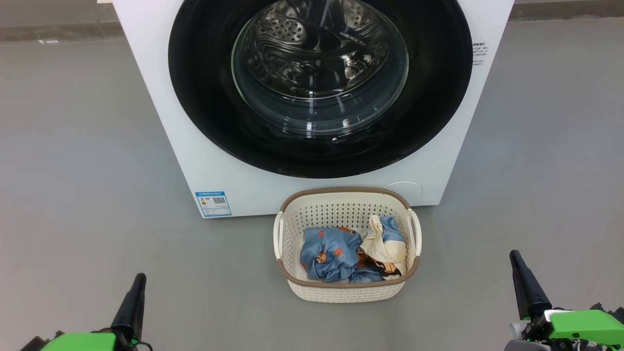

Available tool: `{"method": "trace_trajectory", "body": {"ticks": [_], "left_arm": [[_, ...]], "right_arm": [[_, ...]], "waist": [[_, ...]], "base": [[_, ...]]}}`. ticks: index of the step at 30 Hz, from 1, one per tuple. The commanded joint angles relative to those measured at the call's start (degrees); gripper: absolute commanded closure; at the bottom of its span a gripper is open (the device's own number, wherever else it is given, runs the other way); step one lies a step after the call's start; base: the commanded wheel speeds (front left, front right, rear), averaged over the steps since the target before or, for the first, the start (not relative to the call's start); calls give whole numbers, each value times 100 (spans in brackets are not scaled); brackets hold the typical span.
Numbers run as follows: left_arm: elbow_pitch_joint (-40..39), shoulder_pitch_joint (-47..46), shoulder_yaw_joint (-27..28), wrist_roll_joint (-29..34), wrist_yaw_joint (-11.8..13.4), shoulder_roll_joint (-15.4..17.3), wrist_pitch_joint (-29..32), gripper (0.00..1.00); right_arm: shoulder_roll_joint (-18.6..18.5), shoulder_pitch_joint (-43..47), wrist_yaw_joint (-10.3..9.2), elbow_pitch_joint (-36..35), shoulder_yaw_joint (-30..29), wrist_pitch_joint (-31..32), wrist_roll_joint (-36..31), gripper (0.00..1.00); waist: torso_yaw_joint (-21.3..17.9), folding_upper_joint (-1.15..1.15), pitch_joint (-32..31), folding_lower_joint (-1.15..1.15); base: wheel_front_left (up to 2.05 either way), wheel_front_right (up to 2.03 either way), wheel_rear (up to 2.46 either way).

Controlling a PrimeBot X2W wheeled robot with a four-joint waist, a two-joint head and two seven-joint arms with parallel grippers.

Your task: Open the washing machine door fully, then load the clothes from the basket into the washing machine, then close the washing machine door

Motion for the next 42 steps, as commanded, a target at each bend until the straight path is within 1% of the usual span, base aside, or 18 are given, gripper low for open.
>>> {"method": "trace_trajectory", "body": {"ticks": [1, 7, 8, 9, 13, 16, 20, 24, 28, 34, 42], "left_arm": [[-97, -243, 201, 84, -18, 77, 31, 100], [-97, -243, 202, 85, -18, 77, 32, 100], [-1, -1, 3, 1, 0, 0, -1, 100], [23, 11, -4, -2, 0, -6, -3, 0], [231, 179, -28, -1, 1, -104, -7, 0], [187, 177, -41, 24, 1, -100, -47, 0], [130, 180, -74, 92, 0, -76, -116, 0], [73, 177, -96, 234, -1, -41, -188, 0], [-8, 157, -89, 421, -1, -40, -255, 0], [-96, 143, -164, 778, -2, 41, -356, 0], [-226, 147, -218, 1425, -3, 94, -508, 0]], "right_arm": [[-24, -264, 9, -144, 127, 52, -19, 100], [-23, -264, 9, -144, 126, 52, -19, 100], [0, -1, 0, 0, 0, 5, 0, 100], [3, 9, 0, 29, 1, -2, 0, 0], [64, 140, 0, 269, 3, -5, 1, 0], [62, 132, 0, 247, 20, -40, -6, 0], [47, 125, 0, 225, 56, -104, -53, 0], [13, 114, 1, 212, 98, -179, -169, 0], [-24, 86, 1, 197, 142, -250, -326, 0], [-108, 32, 1, 188, 219, -353, -815, 0], [-149, -7, 2, 156, 303, -504, -1562, 0]], "waist": [[0, 0, 0, 0], [0, 0, 0, 0], [0, 0, 0, 0], [0, 0, 0, 0], [0, 0, 1, 0], [1, 0, 4, 2], [6, 0, -10, 13], [12, 0, 0, 1], [19, 0, 6, 0], [22, 0, 6, 0], [33, 0, 9, 0]], "base": [[0, 0, 0], [0, 0, 0], [0, 0, 0], [0, 0, 0], [0, 0, 0], [0, 0, 0], [0, 0, 0], [0, 0, 0], [0, 0, 0], [0, 0, 0], [0, 0, 0]]}}
